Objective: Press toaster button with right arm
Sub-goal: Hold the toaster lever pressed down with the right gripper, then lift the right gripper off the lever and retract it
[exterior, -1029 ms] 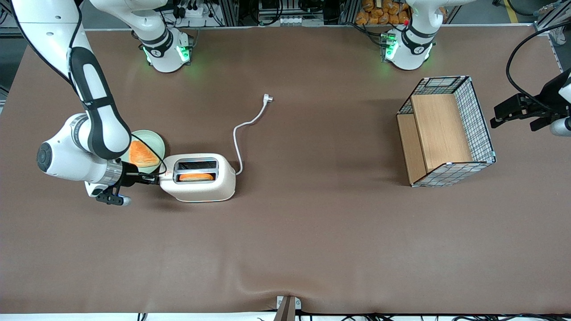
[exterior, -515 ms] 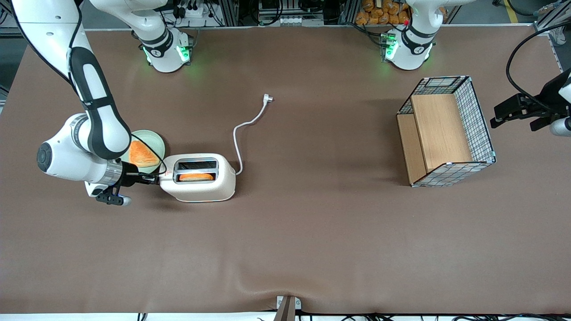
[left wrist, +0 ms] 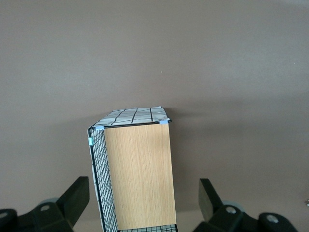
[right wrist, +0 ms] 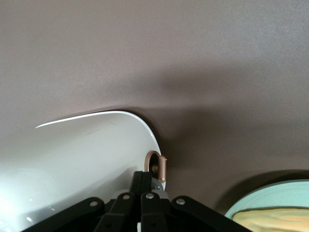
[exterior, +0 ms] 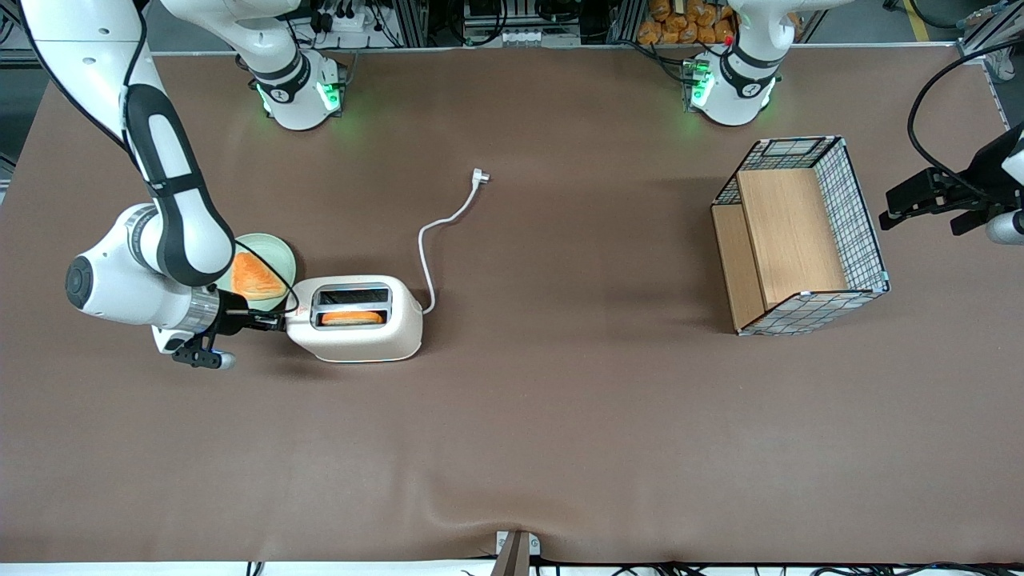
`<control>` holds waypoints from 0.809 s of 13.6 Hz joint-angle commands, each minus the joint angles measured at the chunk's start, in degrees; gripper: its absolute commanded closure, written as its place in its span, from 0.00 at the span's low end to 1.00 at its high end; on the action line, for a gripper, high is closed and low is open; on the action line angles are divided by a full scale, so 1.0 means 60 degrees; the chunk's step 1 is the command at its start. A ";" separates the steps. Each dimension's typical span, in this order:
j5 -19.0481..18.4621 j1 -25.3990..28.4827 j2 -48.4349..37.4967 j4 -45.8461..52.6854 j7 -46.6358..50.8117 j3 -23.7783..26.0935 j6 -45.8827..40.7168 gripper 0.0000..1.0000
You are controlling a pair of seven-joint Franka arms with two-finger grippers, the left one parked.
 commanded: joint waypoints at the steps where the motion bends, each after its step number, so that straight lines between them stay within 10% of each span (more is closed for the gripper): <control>1: 0.0426 0.0304 0.0468 0.0439 -0.0168 0.0117 -0.0355 1.00; 11: -0.1432 0.0040 0.0306 0.3103 0.0973 -0.0293 -0.4221 1.00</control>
